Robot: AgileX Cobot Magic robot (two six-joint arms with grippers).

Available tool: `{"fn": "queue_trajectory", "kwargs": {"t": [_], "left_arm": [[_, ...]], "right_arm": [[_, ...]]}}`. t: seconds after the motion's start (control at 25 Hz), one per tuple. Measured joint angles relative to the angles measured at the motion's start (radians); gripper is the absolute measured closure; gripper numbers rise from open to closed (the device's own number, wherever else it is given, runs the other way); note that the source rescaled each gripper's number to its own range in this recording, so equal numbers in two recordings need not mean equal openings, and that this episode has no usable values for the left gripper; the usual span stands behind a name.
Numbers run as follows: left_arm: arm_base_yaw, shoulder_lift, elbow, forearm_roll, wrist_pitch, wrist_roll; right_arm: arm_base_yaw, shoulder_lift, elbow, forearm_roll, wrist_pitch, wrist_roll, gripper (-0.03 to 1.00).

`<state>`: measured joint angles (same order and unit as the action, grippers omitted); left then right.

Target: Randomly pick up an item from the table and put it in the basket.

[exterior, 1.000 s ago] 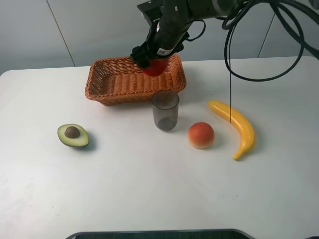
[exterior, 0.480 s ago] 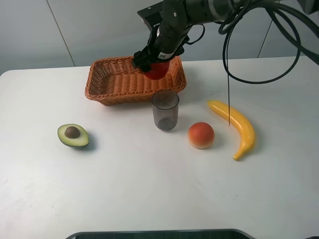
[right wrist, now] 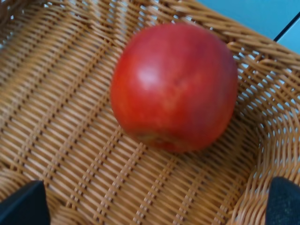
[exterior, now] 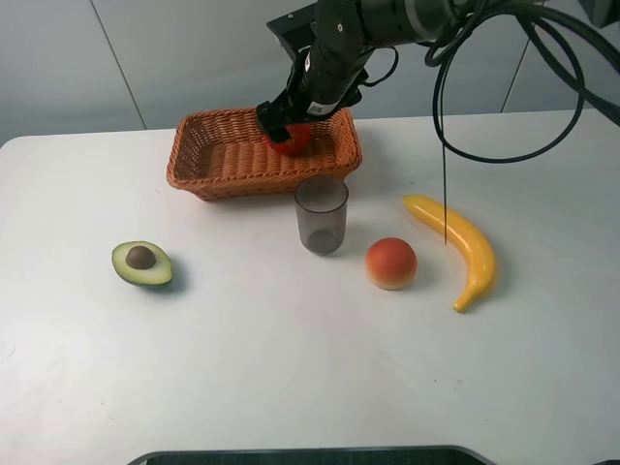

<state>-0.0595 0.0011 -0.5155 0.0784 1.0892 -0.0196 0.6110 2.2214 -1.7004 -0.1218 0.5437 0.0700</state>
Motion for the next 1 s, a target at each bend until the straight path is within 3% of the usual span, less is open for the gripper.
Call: {"fn": "queue_trajectory", "kwargs": {"t": [0.4,0.68,0.84,1.0], "left_arm": [[0.0,0.0,0.0,0.0,0.0,0.0],[0.0,0.0,0.0,0.0,0.0,0.0],[0.0,0.0,0.0,0.0,0.0,0.0],[0.0,0.0,0.0,0.0,0.0,0.0]], "right_arm": [[0.0,-0.04,0.0,0.0,0.08,0.004,-0.03],[-0.007,-0.173,0.005,-0.044,0.365,0.053,-0.03],[-0.059,-0.263,0.111,-0.048,0.481,0.069,-0.03],[-0.14,-0.406,0.29,-0.011,0.499,0.085,-0.03]]}}
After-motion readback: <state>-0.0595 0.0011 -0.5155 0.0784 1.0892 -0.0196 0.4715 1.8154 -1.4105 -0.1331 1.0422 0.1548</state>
